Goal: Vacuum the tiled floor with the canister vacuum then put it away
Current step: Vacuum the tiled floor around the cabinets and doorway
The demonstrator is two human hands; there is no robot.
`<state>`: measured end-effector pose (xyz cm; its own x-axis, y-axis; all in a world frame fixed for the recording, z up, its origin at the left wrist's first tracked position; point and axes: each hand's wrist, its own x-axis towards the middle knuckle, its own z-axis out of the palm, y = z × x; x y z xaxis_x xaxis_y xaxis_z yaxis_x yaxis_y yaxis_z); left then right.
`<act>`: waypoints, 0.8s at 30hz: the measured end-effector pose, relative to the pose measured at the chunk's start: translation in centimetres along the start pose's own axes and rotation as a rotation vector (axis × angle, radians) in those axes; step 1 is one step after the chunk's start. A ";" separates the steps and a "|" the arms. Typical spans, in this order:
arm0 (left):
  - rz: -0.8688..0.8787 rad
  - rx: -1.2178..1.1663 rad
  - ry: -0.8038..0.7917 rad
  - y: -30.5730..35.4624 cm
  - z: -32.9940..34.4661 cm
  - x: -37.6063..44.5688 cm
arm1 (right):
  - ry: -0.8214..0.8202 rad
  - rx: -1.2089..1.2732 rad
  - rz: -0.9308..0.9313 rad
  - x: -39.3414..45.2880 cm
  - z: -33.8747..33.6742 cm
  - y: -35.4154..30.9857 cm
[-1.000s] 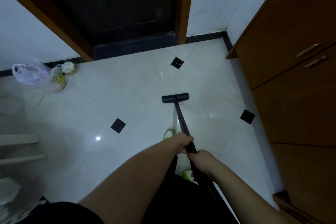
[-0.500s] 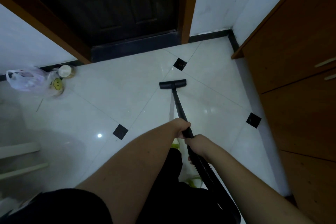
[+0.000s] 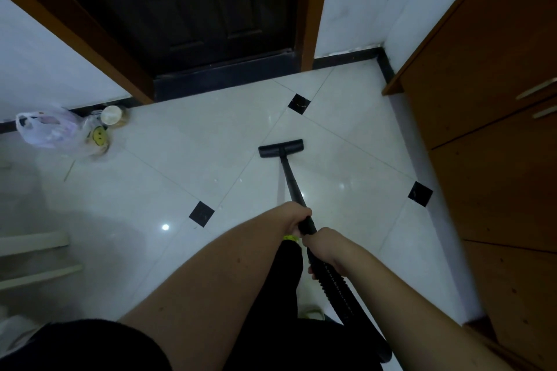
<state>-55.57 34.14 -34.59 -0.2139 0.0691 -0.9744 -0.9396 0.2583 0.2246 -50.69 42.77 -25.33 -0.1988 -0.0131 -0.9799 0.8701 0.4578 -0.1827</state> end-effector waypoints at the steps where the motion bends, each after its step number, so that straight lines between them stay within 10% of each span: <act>1: -0.002 0.001 0.000 -0.9 0.3 -0.2 | -0.001 -0.002 -0.002 -0.4 0.4 0.8; 24: -0.084 0.178 -0.028 -24.9 10.1 -8.2 | -0.002 -0.089 0.018 -9.6 10.0 23.9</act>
<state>-27.73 36.85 -32.05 -0.1273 0.0666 -0.9896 -0.8910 0.4307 0.1436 -23.44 44.92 -21.13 -0.1820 -0.0060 -0.9833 0.8299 0.5354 -0.1569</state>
